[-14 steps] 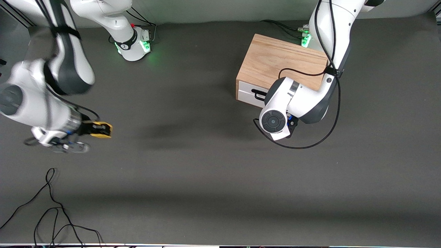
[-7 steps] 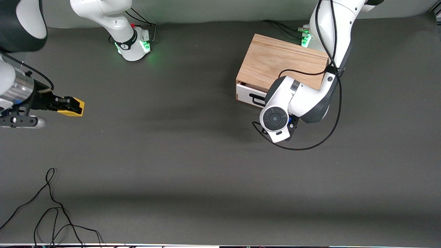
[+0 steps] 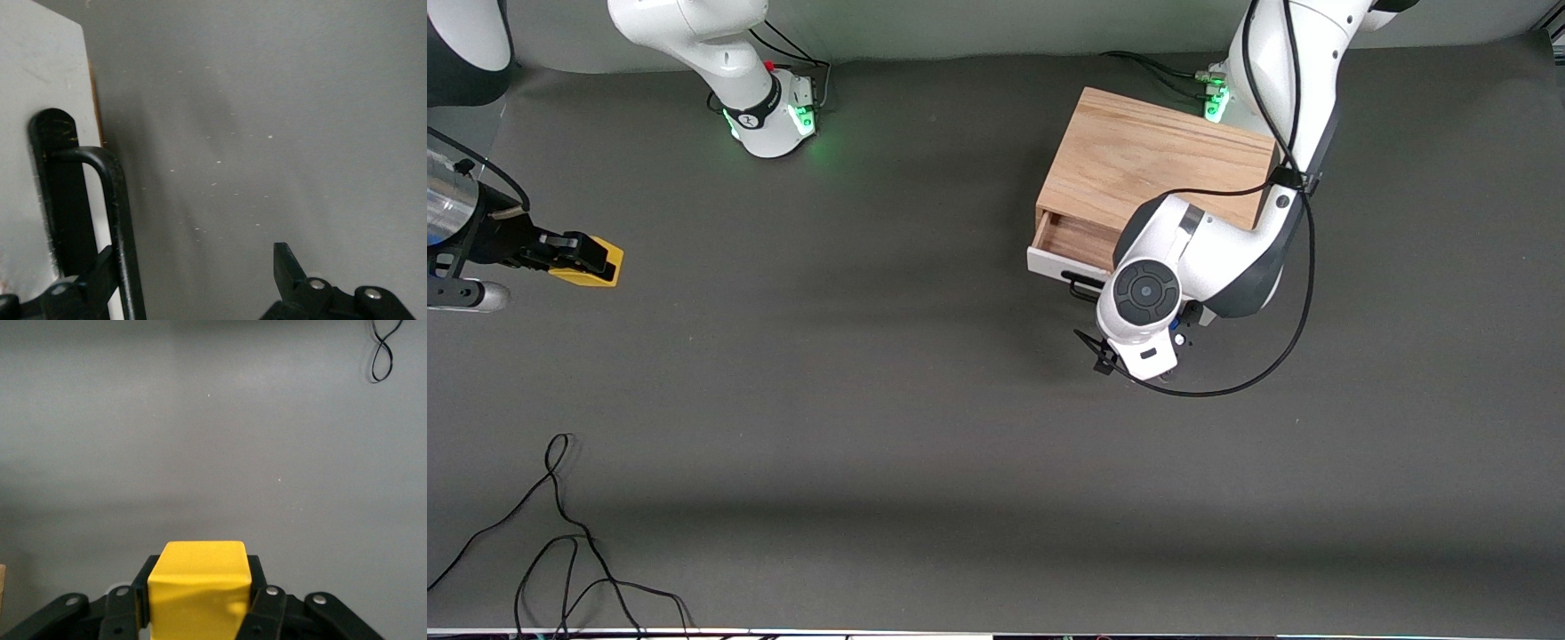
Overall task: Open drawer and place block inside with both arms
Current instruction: 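Pull the drawer handle outward with the left gripper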
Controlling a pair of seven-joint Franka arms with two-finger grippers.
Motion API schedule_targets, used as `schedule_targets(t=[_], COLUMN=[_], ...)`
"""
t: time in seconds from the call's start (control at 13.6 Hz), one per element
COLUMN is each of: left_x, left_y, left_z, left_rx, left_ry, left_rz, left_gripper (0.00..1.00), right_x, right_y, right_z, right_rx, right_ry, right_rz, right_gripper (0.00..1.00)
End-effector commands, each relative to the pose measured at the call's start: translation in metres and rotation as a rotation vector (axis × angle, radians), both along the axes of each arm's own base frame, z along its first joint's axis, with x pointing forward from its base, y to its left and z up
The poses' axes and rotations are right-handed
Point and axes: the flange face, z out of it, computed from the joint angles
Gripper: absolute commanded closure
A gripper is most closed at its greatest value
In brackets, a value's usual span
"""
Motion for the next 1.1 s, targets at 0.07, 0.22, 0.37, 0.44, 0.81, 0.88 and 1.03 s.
schedule_targets(t=[0.07,0.22,0.37,0.44,0.81,0.88,1.03], left_x=[0.028,0.032,0.036,0.038,0.067,0.073,0.076], left_y=[-0.007,-0.009,-0.011,-0.012,0.007,0.014,0.034], left_z=[0.014,0.022,0.031,0.036,0.102,0.126,0.181], left_rx=[-0.054,-0.066,-0.076,-0.081,-0.111,-0.113,-0.068], left_ry=[-0.133,-0.151,-0.168,-0.177,-0.244,-0.254,-0.286], left_rz=[0.004,0.002,0.003,0.004,0.049,0.062,-0.021], left_gripper=[0.00,0.00,0.00,0.00,0.00,0.00,0.00], right_x=[0.000,0.000,-0.001,-0.001,-0.002,-0.002,-0.002], right_y=[-0.004,-0.005,-0.005,-0.005,-0.005,-0.006,-0.006], right_z=[-0.008,-0.012,-0.011,-0.011,-0.011,-0.010,-0.010], right_rx=[-0.009,-0.008,-0.008,-0.008,-0.009,-0.008,-0.008], right_ry=[-0.006,-0.011,-0.010,-0.010,-0.009,-0.010,-0.012], right_rz=[-0.025,-0.028,-0.037,-0.037,-0.037,-0.037,-0.037], right_gripper=[0.69,0.69,0.69,0.69,0.69,0.69,0.69])
